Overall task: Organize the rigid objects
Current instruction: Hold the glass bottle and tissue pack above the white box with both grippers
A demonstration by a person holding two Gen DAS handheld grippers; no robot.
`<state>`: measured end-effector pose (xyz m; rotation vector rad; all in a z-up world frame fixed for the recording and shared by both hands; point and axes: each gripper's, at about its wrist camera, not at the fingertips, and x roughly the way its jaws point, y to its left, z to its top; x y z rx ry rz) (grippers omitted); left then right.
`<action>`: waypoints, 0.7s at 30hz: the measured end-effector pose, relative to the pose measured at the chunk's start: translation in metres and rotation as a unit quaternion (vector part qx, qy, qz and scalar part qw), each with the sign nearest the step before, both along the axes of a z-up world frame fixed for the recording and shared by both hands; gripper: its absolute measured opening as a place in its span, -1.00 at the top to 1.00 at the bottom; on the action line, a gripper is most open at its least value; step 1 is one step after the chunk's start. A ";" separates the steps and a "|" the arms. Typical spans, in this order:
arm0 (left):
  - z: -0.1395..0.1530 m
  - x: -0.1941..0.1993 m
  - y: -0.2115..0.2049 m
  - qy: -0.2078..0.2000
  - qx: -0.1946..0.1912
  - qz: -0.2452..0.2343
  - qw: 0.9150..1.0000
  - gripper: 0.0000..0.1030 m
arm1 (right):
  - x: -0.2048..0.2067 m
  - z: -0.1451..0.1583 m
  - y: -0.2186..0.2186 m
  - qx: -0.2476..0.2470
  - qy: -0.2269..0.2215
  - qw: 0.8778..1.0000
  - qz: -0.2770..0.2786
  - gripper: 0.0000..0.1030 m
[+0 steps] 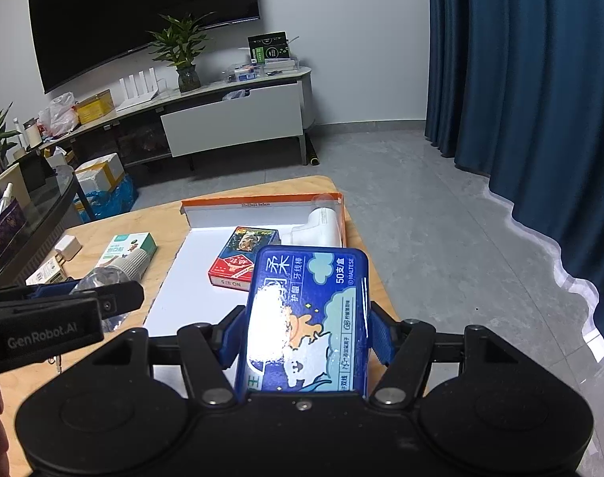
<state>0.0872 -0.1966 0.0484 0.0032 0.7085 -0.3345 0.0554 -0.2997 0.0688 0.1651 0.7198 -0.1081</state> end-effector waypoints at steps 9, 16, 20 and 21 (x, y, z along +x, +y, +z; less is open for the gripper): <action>-0.004 0.000 0.002 0.007 0.001 0.005 1.000 0.03 | 0.004 -0.002 0.005 -0.005 0.006 1.000 0.006 -0.47; -0.005 -0.002 0.004 0.012 0.000 0.010 1.000 0.03 | 0.004 -0.004 0.004 -0.004 0.011 1.000 0.009 -0.47; -0.008 -0.002 0.005 0.017 0.001 0.013 1.000 0.03 | 0.005 -0.004 0.004 -0.004 0.012 1.000 0.011 -0.47; -0.008 -0.002 0.005 0.018 0.002 0.014 1.000 0.03 | 0.004 -0.004 0.005 -0.003 0.013 1.000 0.012 -0.47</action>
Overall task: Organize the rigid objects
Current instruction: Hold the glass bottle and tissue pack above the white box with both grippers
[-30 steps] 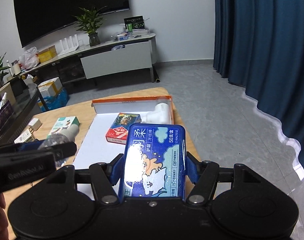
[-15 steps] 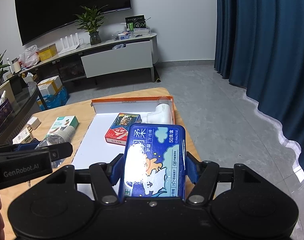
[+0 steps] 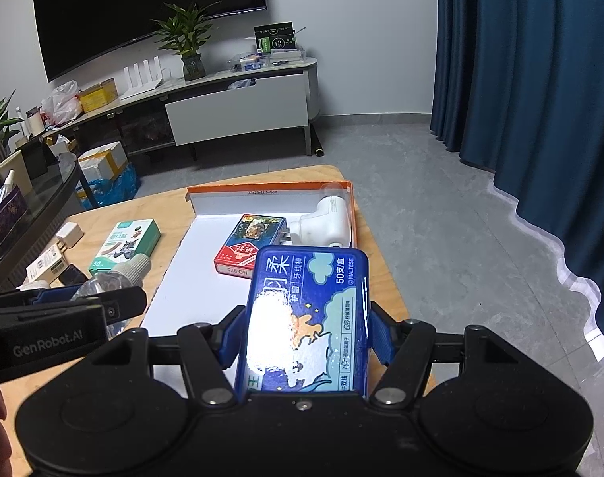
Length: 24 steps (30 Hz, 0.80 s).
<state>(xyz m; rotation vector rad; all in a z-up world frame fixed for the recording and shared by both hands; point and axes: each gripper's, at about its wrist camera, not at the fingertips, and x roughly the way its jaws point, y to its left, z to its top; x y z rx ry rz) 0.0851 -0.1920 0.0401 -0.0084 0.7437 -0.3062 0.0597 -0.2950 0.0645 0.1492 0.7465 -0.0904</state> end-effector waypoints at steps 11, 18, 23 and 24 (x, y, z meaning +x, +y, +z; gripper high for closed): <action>0.000 -0.001 0.000 -0.001 0.001 0.003 1.000 0.03 | 0.000 -0.001 0.000 0.001 0.001 1.000 0.000 -0.47; 0.000 0.001 0.001 -0.001 -0.001 0.002 1.000 0.03 | 0.001 -0.002 0.000 0.000 0.003 1.000 0.002 -0.47; 0.000 0.001 0.001 -0.001 -0.001 0.003 1.000 0.03 | 0.001 -0.003 0.002 -0.001 0.003 1.000 0.003 -0.47; 0.000 0.001 0.001 -0.001 -0.001 0.004 1.000 0.03 | 0.001 -0.003 0.002 -0.001 0.002 1.000 0.003 -0.47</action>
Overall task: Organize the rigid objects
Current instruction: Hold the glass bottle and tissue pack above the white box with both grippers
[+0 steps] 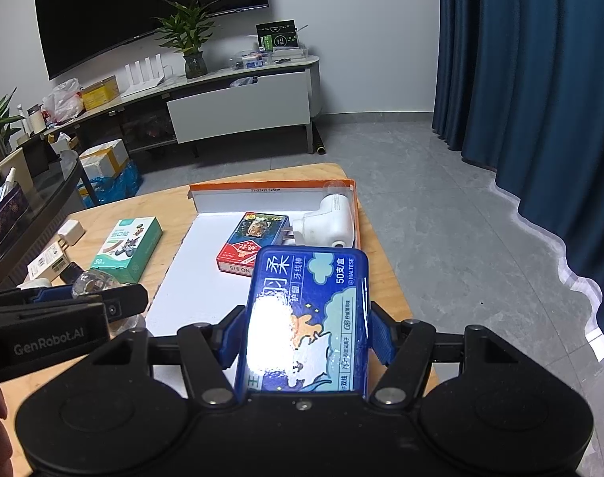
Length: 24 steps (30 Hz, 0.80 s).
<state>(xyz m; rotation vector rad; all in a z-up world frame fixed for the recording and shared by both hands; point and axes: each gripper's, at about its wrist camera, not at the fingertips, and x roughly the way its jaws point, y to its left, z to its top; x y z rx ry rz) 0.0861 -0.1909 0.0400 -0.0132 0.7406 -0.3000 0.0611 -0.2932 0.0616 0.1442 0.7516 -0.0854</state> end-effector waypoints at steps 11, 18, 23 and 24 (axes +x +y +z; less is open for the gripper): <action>0.000 0.001 0.001 -0.001 -0.002 0.001 1.000 0.03 | 0.001 0.000 0.001 0.000 0.001 1.000 0.001 -0.47; 0.000 0.001 0.002 0.000 -0.003 0.002 1.000 0.03 | 0.001 0.000 0.001 0.000 0.001 1.000 0.001 -0.47; -0.001 0.001 0.002 0.001 -0.003 0.002 1.000 0.03 | 0.001 0.000 0.001 0.000 0.001 1.000 0.001 -0.47; -0.001 0.001 0.002 0.001 -0.003 0.002 1.000 0.03 | 0.001 -0.001 0.001 0.000 0.001 1.000 0.001 -0.47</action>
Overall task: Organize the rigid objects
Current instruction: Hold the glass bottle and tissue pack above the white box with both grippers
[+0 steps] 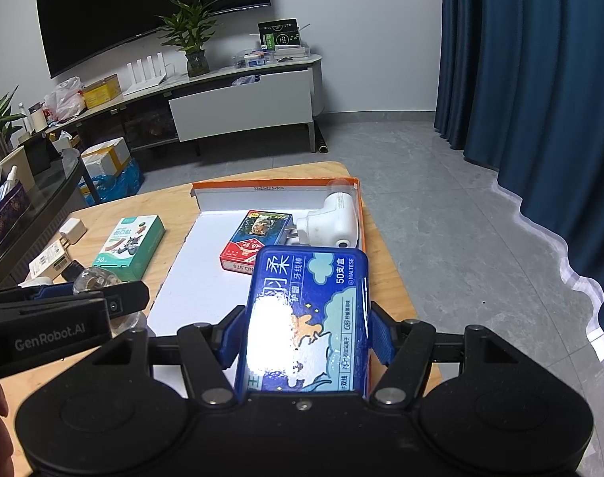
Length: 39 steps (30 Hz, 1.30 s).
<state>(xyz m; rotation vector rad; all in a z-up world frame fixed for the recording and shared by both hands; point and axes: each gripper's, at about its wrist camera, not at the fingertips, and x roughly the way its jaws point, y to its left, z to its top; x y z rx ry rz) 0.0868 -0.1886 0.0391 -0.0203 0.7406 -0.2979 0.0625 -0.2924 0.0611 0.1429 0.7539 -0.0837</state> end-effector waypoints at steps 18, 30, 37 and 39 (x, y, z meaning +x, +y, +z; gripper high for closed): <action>-0.001 0.000 0.001 0.002 -0.003 0.003 1.000 0.03 | 0.001 0.000 0.001 -0.001 0.001 1.000 0.000 -0.47; -0.001 0.000 0.001 0.003 -0.005 0.003 1.000 0.03 | 0.001 -0.001 0.002 0.000 0.002 1.000 0.001 -0.48; -0.002 0.000 0.001 0.004 -0.006 0.003 1.000 0.03 | 0.001 -0.001 0.002 0.000 0.003 1.000 0.002 -0.47; -0.002 0.000 0.001 0.003 -0.006 0.003 1.000 0.03 | 0.001 -0.001 0.002 0.000 0.003 1.000 0.002 -0.47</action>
